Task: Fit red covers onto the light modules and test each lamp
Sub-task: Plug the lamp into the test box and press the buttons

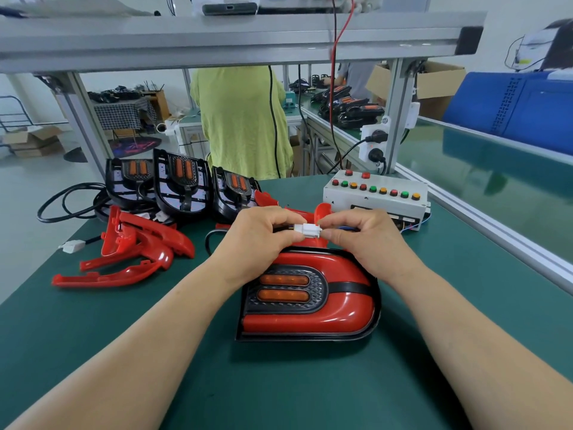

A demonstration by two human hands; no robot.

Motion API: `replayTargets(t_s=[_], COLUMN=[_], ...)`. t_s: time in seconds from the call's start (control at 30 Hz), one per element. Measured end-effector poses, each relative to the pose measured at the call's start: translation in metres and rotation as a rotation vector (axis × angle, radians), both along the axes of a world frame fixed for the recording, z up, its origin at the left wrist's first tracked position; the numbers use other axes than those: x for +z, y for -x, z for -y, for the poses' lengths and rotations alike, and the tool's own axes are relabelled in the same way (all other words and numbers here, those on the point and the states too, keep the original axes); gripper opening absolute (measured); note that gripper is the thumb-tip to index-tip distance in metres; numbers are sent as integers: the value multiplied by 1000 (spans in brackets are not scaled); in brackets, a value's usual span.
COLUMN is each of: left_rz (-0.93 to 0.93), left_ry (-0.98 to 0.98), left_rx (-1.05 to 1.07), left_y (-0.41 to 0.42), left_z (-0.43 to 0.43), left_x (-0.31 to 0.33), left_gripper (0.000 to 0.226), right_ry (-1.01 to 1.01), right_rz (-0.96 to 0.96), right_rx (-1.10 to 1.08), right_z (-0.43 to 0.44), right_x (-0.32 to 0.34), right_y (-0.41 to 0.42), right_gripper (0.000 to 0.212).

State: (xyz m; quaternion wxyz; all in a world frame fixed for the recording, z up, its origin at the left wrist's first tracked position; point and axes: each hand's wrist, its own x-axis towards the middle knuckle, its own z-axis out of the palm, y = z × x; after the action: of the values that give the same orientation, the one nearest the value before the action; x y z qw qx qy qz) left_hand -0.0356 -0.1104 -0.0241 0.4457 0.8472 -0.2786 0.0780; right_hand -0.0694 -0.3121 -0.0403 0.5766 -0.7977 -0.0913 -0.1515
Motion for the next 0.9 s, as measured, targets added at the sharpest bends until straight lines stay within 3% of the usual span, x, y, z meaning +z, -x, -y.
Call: replayTargets(t_s=[0.57,0.7,0.9], left_rz=[6,106,109], left_ry=[67,-22,-11], left_rx=[23,41,13], left_y=[3,4,4], left_z=[0,-2,-2], left_x=[5,6,1], left_gripper=[15,15,8], right_ry=[41,55,73], right_rz=[-17,3,16], right_rx=[-26,-31,-25], right_z=[1,0,-2], right_x=[0,-1,-1], right_y=[0,1,3], right_gripper=[21,26,19])
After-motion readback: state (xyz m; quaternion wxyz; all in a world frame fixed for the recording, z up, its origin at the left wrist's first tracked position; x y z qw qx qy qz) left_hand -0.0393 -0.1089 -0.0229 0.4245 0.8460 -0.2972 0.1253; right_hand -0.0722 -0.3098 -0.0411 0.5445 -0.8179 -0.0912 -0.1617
